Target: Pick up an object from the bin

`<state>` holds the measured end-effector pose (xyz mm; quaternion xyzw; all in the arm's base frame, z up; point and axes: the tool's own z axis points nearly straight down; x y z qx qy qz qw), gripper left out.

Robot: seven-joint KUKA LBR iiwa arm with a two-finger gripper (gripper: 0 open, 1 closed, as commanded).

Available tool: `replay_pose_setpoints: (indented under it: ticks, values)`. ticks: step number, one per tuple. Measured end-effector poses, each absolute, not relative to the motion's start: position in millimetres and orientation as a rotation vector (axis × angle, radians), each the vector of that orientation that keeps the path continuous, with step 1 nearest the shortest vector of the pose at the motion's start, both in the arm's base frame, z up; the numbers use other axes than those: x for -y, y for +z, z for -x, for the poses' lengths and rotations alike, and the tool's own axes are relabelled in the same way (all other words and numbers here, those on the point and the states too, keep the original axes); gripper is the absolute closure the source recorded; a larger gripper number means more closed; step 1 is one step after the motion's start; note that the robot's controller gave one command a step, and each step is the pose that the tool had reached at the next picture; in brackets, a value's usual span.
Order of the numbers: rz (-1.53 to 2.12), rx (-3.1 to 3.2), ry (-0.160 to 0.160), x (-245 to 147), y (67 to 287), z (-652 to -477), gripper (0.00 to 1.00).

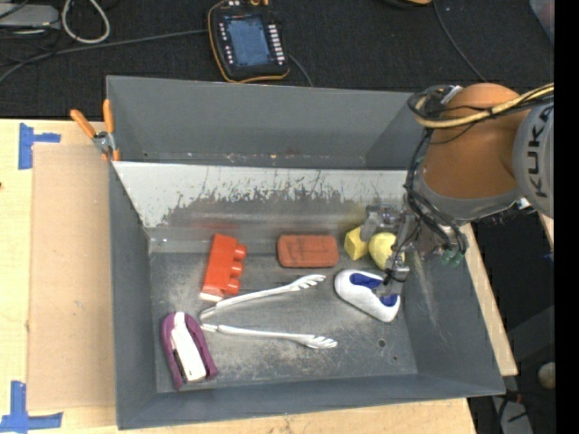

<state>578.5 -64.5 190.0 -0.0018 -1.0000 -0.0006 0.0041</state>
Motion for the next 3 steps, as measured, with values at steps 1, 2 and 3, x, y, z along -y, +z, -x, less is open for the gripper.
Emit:
replay_pose_setpoints:
  ticks: [1, 2, 3]
  values:
    - [0.001, 3.141, -0.001, 64.2, 194.0, -580.2, 0.00]
    - [-0.001, 3.133, -0.004, 137.1, 65.8, -555.1, 0.00]
    - [0.373, 3.136, -0.005, 125.5, 139.2, -562.5, 0.00]
